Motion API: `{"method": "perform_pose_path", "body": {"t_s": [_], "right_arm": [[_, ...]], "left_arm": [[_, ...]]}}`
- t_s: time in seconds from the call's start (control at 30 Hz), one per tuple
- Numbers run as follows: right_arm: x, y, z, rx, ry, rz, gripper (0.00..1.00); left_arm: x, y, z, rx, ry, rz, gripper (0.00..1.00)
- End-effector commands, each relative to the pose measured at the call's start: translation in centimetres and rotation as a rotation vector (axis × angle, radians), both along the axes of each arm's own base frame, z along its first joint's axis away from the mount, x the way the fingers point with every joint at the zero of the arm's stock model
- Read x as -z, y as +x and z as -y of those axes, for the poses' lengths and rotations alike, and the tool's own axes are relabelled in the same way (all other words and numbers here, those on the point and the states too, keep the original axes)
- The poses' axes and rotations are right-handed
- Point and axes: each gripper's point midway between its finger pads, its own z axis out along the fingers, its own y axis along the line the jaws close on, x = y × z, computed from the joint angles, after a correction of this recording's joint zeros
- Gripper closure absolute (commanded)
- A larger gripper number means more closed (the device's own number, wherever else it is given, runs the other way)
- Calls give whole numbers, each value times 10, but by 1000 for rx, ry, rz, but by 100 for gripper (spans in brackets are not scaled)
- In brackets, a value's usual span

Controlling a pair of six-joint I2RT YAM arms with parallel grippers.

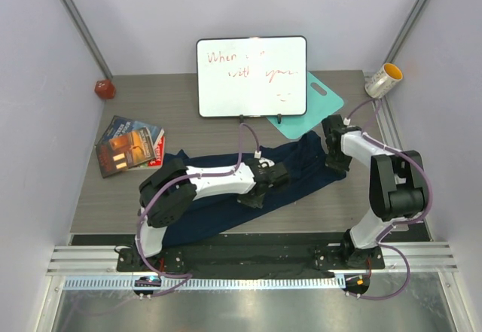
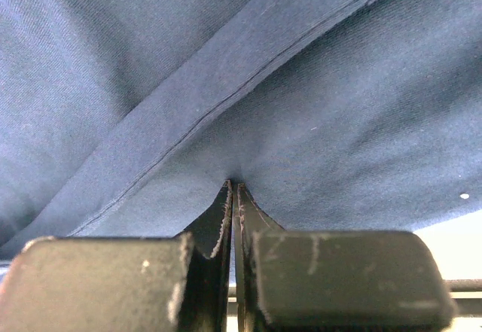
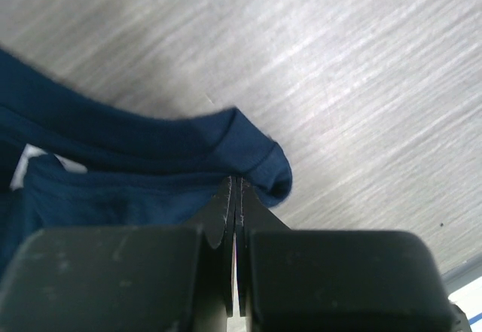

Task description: Fold and stack the t-shirts

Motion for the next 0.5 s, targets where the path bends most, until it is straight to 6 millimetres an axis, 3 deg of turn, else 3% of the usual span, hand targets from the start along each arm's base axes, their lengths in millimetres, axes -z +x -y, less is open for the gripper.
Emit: {"method": "perform_pose_path", "body": {"t_s": [0.0,0.47], "right_arm": [[-4,25,7,37,-43,50,99],[8,57,7,42,-65,65,99]], "left_arm": [[42,-26,-32,-21,99,-114,100],[40,-28,-43,-32,129,-107,100]]}}
